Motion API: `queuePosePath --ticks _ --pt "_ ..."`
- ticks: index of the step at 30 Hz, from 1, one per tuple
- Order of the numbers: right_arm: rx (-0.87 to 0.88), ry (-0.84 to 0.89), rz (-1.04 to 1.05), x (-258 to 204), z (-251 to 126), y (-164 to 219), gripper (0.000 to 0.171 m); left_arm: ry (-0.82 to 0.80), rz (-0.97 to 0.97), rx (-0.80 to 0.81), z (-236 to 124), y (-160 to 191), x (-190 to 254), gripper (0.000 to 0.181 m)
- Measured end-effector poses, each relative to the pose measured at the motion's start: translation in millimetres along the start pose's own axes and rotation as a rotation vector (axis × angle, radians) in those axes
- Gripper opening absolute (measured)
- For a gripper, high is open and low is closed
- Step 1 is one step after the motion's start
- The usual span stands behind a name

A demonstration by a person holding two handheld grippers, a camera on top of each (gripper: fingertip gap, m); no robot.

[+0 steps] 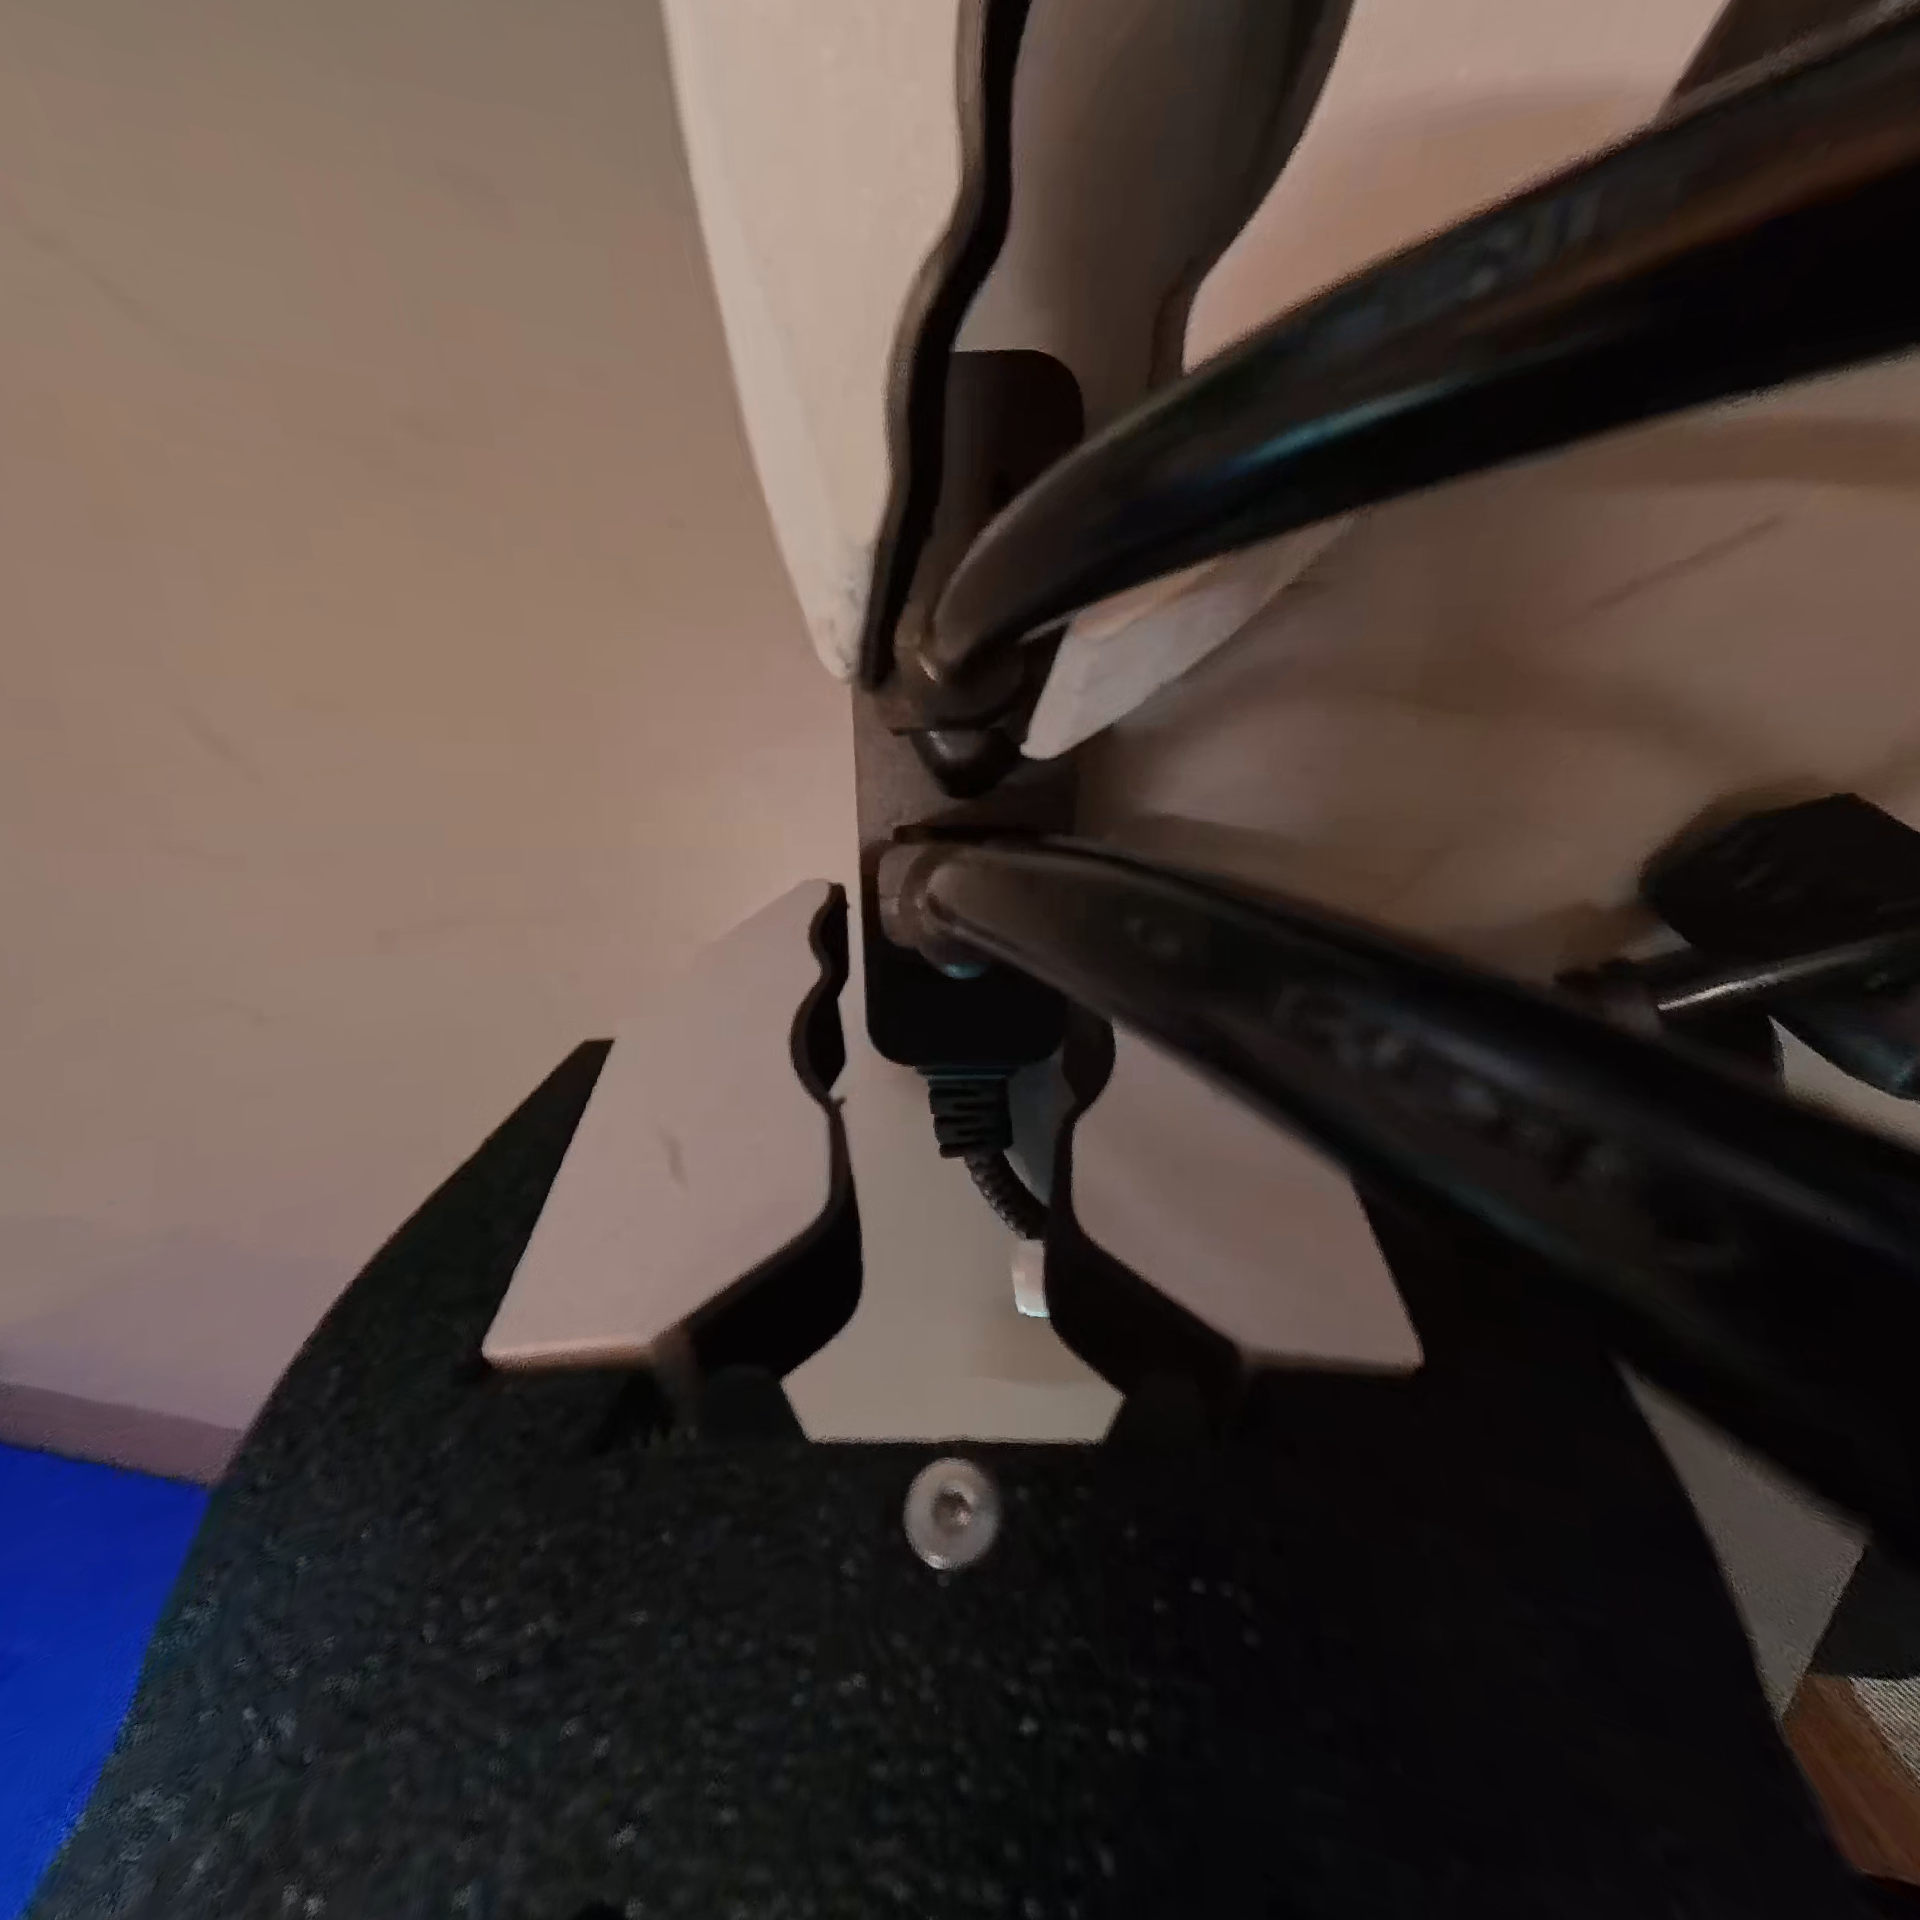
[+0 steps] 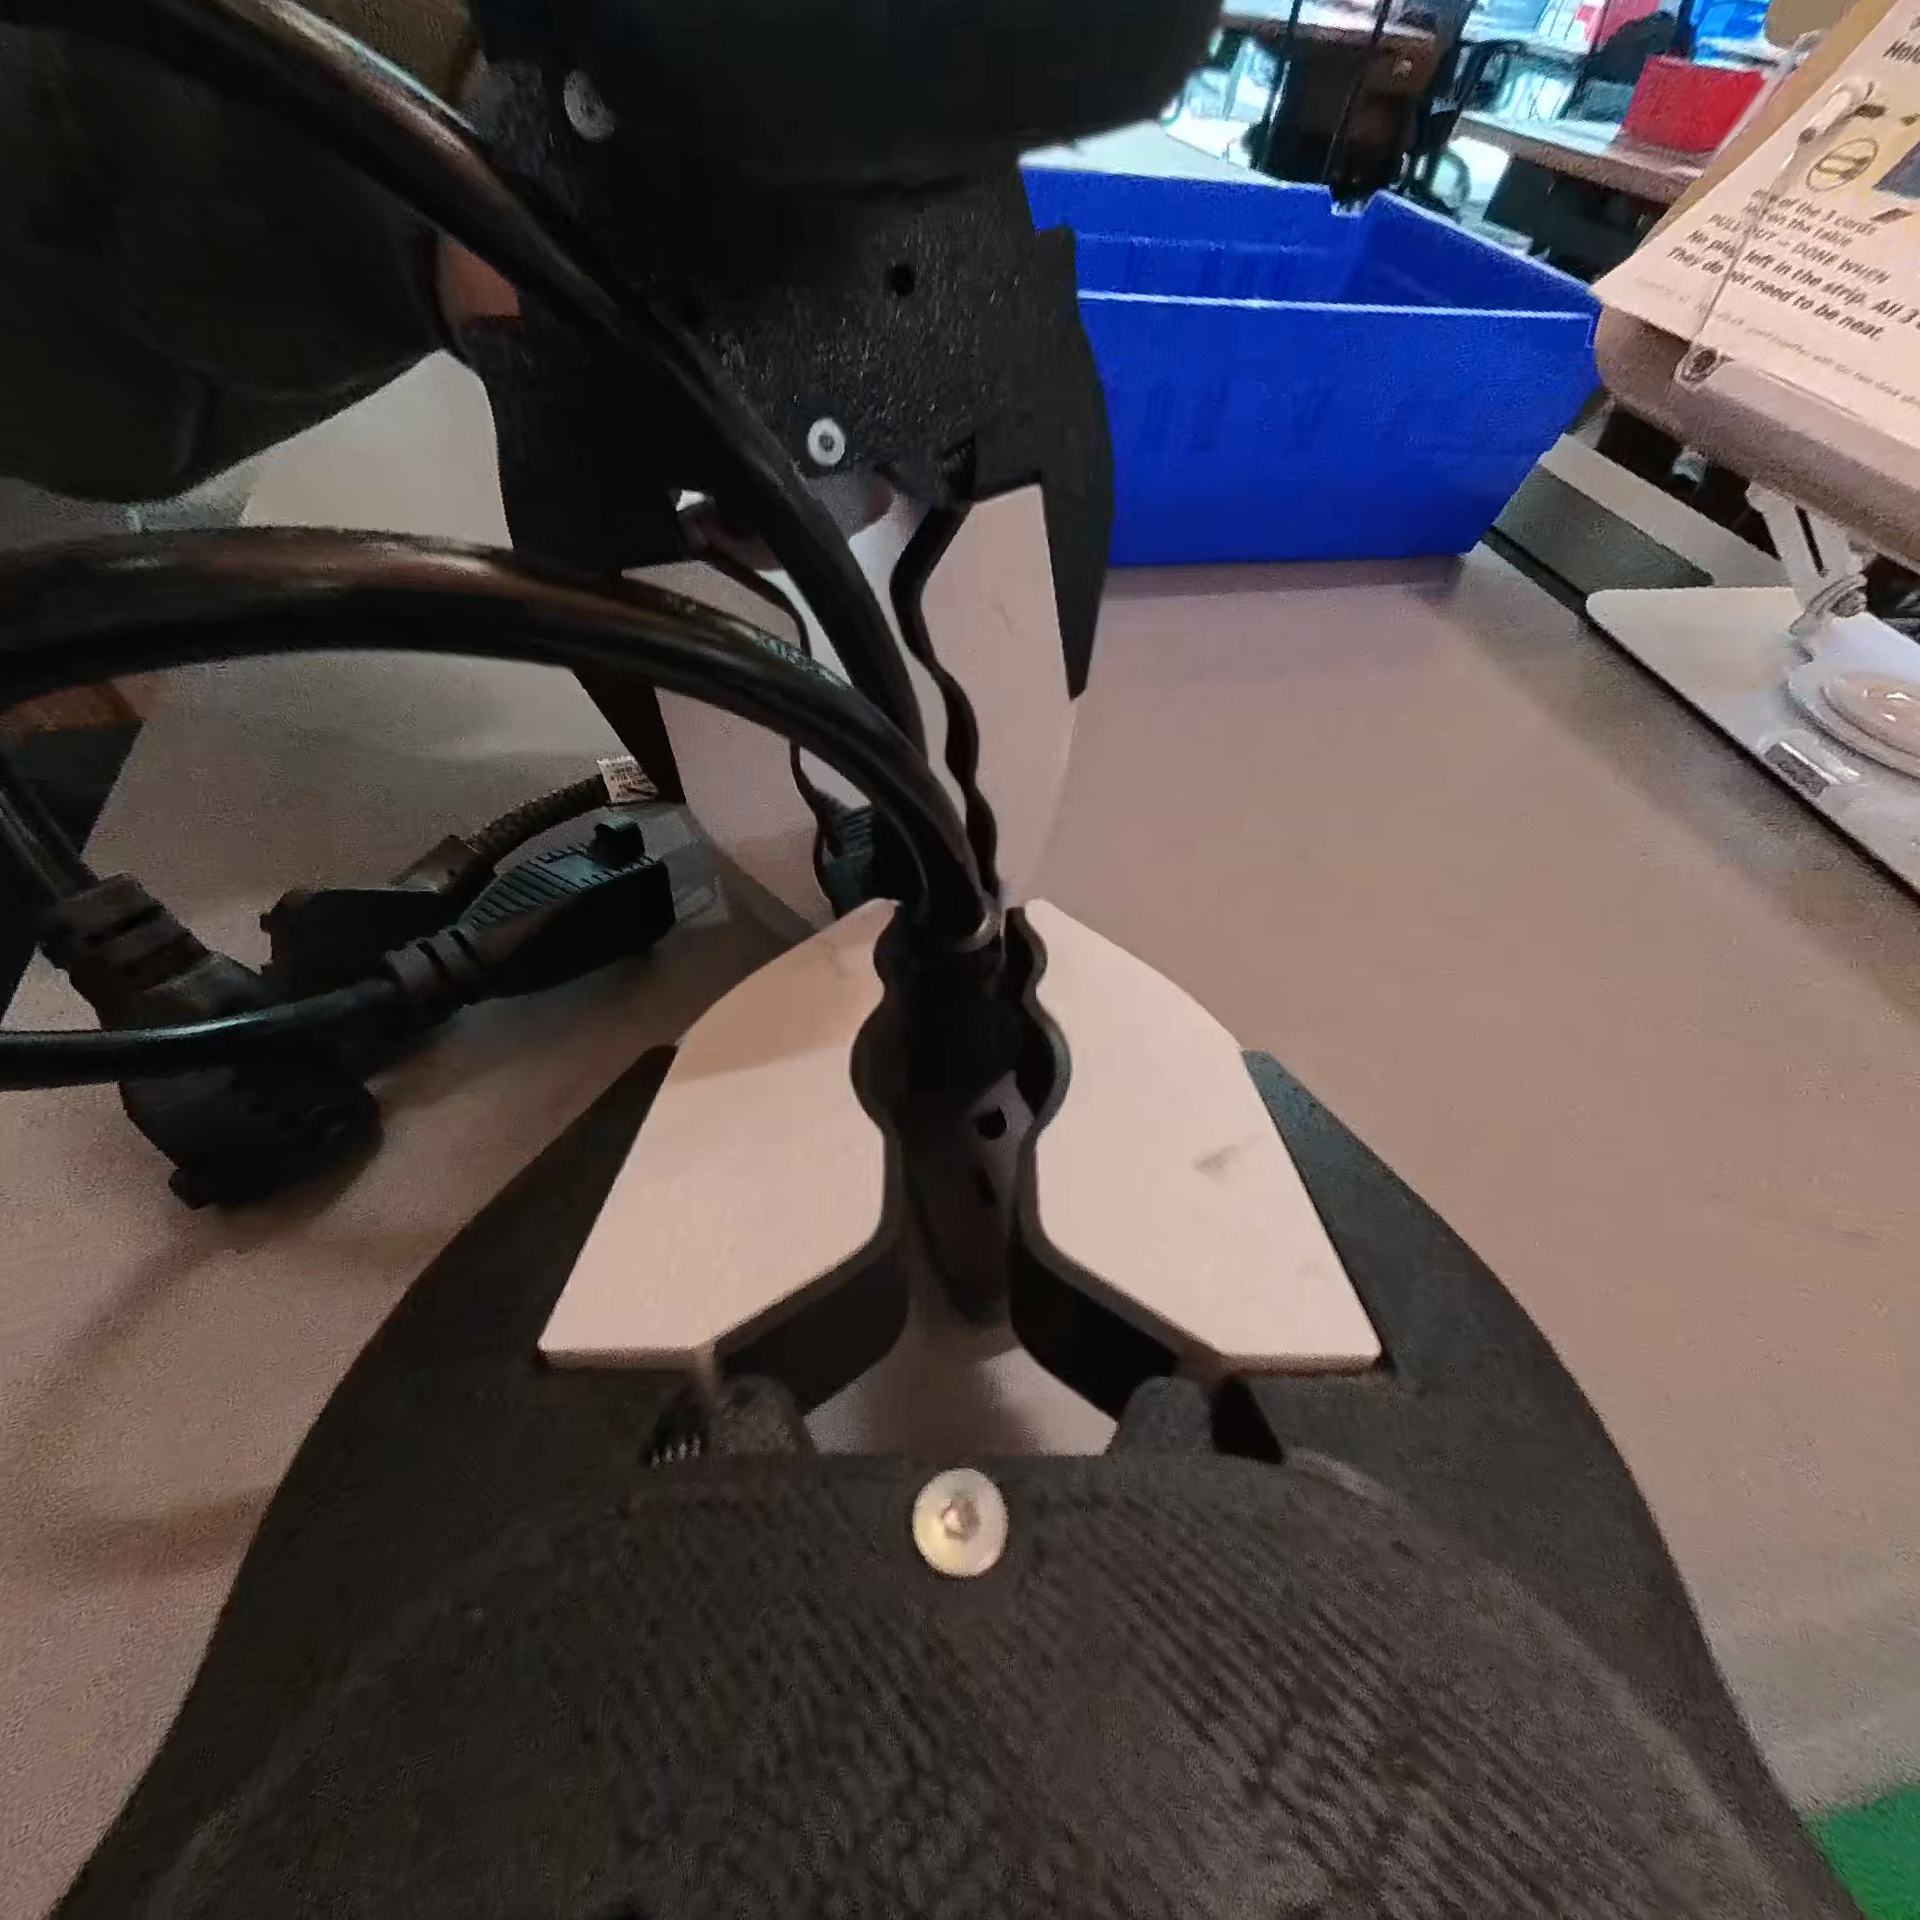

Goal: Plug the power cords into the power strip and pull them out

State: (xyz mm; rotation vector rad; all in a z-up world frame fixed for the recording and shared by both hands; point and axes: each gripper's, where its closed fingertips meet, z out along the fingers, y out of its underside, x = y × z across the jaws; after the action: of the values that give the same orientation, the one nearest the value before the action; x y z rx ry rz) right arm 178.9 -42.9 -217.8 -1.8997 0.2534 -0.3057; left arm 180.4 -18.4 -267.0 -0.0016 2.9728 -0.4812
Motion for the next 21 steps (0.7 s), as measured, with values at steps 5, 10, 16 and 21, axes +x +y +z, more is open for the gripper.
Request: queuePosePath --ticks 5,10,16,21 --pt "0.071 -0.008 0.006 0 0 -10 0.013 0.023 0.008 0.009 0 0 1 0.036" --pt "0.076 -0.026 0.013 -1 -2 -10 0.014 0.032 0.047 0.019 0 0 1 0.036" --pt "-0.028 -0.016 -0.036 -1 0 8 0.023 0.032 0.066 -0.014 0 1 1 0.036" --pt "-0.02 -0.011 -0.055 0 1 5 0.016 0.046 0.072 -0.067 0 1 -1 0.038"
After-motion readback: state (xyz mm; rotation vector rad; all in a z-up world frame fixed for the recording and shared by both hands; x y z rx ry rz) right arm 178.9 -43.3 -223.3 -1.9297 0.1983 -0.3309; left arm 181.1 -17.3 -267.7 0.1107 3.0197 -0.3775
